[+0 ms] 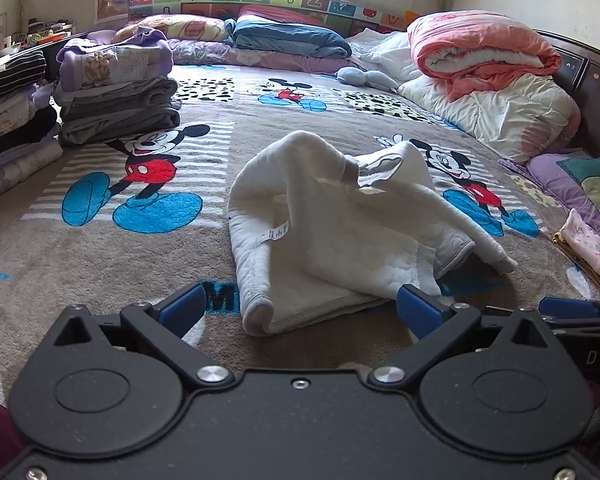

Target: Fold clothes

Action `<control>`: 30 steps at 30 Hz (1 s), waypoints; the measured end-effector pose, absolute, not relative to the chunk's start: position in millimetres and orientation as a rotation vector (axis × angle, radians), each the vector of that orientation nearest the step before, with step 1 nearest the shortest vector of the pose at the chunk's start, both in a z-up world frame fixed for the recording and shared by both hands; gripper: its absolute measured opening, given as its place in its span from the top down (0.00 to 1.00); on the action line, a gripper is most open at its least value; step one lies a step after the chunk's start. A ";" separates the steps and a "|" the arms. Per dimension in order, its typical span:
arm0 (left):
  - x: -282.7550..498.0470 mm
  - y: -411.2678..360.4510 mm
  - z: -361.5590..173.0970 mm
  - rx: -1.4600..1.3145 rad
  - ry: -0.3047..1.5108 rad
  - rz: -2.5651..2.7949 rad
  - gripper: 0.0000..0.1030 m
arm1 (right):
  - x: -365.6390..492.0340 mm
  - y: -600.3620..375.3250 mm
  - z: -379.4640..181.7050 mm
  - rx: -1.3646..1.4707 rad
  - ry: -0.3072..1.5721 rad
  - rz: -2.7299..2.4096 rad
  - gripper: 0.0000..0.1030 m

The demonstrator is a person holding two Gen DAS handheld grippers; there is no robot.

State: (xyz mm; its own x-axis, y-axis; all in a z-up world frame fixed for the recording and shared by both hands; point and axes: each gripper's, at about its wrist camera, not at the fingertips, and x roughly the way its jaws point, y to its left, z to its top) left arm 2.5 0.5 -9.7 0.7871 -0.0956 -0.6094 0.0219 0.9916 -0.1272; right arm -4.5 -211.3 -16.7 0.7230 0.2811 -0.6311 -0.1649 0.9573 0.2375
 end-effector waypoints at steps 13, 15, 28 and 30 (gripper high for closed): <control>3.3 -0.5 -11.2 -0.114 0.665 -0.072 0.00 | -3.7 -213.3 -20.9 0.184 0.739 0.253 0.00; 3.3 -1.1 -11.5 -0.112 0.665 -0.072 0.00 | -4.4 -213.1 -21.7 0.185 0.741 0.254 0.00; 3.9 -2.0 -11.6 -0.112 0.665 -0.077 0.00 | -1.4 -213.9 -22.4 0.190 0.753 0.253 0.00; 3.7 -2.2 -11.9 -0.111 0.664 -0.077 0.00 | -1.6 -213.8 -22.5 0.190 0.753 0.254 0.00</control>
